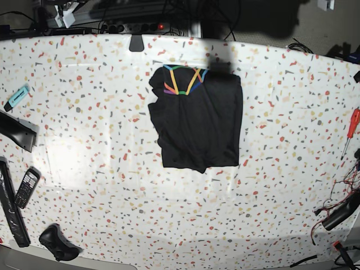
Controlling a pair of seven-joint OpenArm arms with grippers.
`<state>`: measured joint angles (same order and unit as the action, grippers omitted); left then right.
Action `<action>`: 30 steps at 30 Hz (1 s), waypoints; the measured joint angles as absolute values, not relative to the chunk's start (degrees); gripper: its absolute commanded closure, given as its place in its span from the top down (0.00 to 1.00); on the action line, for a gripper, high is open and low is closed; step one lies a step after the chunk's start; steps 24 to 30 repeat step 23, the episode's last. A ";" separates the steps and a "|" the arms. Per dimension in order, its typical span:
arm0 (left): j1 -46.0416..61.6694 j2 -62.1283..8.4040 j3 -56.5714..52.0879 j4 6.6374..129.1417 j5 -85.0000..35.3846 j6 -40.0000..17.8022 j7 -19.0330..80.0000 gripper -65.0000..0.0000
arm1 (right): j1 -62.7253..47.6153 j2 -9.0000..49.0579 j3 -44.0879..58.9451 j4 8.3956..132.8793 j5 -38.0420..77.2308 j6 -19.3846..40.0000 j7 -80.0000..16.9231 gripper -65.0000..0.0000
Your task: Fold the T-shirt properly
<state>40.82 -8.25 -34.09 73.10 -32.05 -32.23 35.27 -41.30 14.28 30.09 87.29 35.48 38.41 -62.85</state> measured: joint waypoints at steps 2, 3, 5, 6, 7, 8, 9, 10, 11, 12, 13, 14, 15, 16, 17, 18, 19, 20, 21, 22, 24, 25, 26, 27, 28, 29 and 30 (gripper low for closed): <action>40.12 -8.32 -34.11 68.47 -30.48 -32.12 34.15 0.27 | -38.98 16.93 27.05 79.22 35.59 38.33 -62.06 0.00; 39.81 -8.32 -34.11 66.24 -29.34 -32.12 32.93 0.27 | -37.50 18.02 25.54 75.35 35.62 38.33 -61.12 0.00; 38.72 -8.27 -34.11 61.87 -26.00 -32.10 29.67 0.27 | -34.15 19.88 22.59 67.99 35.59 38.00 -58.89 0.00; 38.15 -8.25 -34.11 59.83 -24.73 -32.12 27.94 0.27 | -32.29 20.60 21.06 64.62 35.55 38.00 -57.47 0.00; 37.56 -8.25 -34.11 57.80 -23.22 -32.12 25.96 0.27 | -30.30 21.26 19.49 61.43 35.57 37.93 -55.68 0.00; 36.91 -8.25 -34.11 55.81 -21.76 -32.10 23.81 0.27 | -28.40 21.74 17.98 58.61 35.59 37.89 -54.17 0.00; 36.10 -8.27 -34.11 53.84 -20.27 -32.12 22.26 0.27 | -26.59 22.06 16.43 56.12 35.11 37.98 -52.49 0.00; 35.27 -8.29 -34.13 51.79 -18.79 -32.10 20.97 0.27 | -24.71 22.20 14.96 53.74 33.30 37.89 -50.41 0.00; 34.28 -8.27 -34.17 49.78 -17.76 -32.10 20.32 0.27 | -22.98 22.15 13.34 51.68 31.33 37.85 -48.56 0.00; 33.26 -8.29 -34.20 47.77 -16.80 -32.10 19.44 0.27 | -21.52 22.02 11.66 49.80 28.97 37.52 -46.61 0.00; 32.14 -8.29 -34.22 45.78 -17.17 -32.10 19.44 0.27 | -20.08 21.87 9.80 48.10 27.90 37.01 -44.93 0.00; 30.89 -8.27 -34.22 43.83 -17.28 -32.05 19.44 0.27 | -18.90 21.74 7.97 46.50 26.92 36.45 -42.87 0.00; 29.56 -8.25 -34.24 41.91 -17.23 -32.10 19.46 0.27 | -17.89 21.69 6.20 45.15 26.96 35.31 -42.15 0.00; 28.16 -8.14 -34.26 40.14 -17.28 -32.05 19.44 0.27 | -16.78 21.58 4.58 43.83 26.94 34.46 -41.41 0.00; 26.76 -8.10 -34.26 38.57 -17.28 -32.08 19.44 0.27 | -15.92 21.54 3.09 42.92 26.94 33.12 -41.01 0.00; 25.39 -8.05 -34.26 37.10 -17.28 -32.10 19.46 0.27 | -15.07 21.41 1.61 42.06 26.94 32.53 -40.84 0.00; 24.10 -7.88 -34.28 35.94 -17.28 -32.10 19.42 0.27 | -14.28 21.37 0.47 41.32 26.94 31.70 -40.86 0.00; 22.87 -7.60 -34.28 34.85 -17.34 -32.10 19.27 0.27 | -13.58 21.23 -0.43 40.69 26.94 31.24 -40.86 0.00; 21.98 -7.29 -34.28 34.15 -17.28 -32.08 19.25 0.27 | -13.23 21.08 -1.08 40.18 26.94 30.83 -40.86 0.00; 21.15 -6.90 -34.28 33.65 -16.19 -32.10 19.27 0.27 | -12.84 20.95 -1.50 39.94 26.94 30.81 -40.86 0.00; 20.53 -6.50 -34.33 33.43 -14.70 -32.10 19.27 0.27 | -12.69 20.93 -1.69 39.92 27.00 30.83 -40.82 0.00; 20.53 -6.50 -34.33 33.43 -14.70 -32.10 19.27 0.27 | -12.69 20.93 -1.69 39.92 27.00 30.83 -40.82 0.00; 20.53 -6.50 -34.33 33.43 -14.70 -32.10 19.27 0.27 | -12.69 20.93 -1.69 39.92 27.00 30.83 -40.82 0.00; 20.53 -6.50 -34.33 33.43 -14.70 -32.10 19.27 0.27 | -12.69 20.93 -1.69 39.92 27.00 30.83 -40.82 0.00; 20.53 -6.50 -34.33 33.43 -14.70 -32.10 19.27 0.27 | -12.69 20.93 -1.69 39.92 27.00 30.83 -40.82 0.00; 20.53 -6.50 -34.33 33.43 -14.70 -32.10 19.27 0.27 | -12.69 20.93 -1.69 39.92 27.00 30.83 -40.82 0.00; 20.53 -6.50 -34.33 33.43 -14.70 -32.10 19.27 0.27 | -12.69 20.93 -1.69 39.92 27.00 30.83 -40.82 0.00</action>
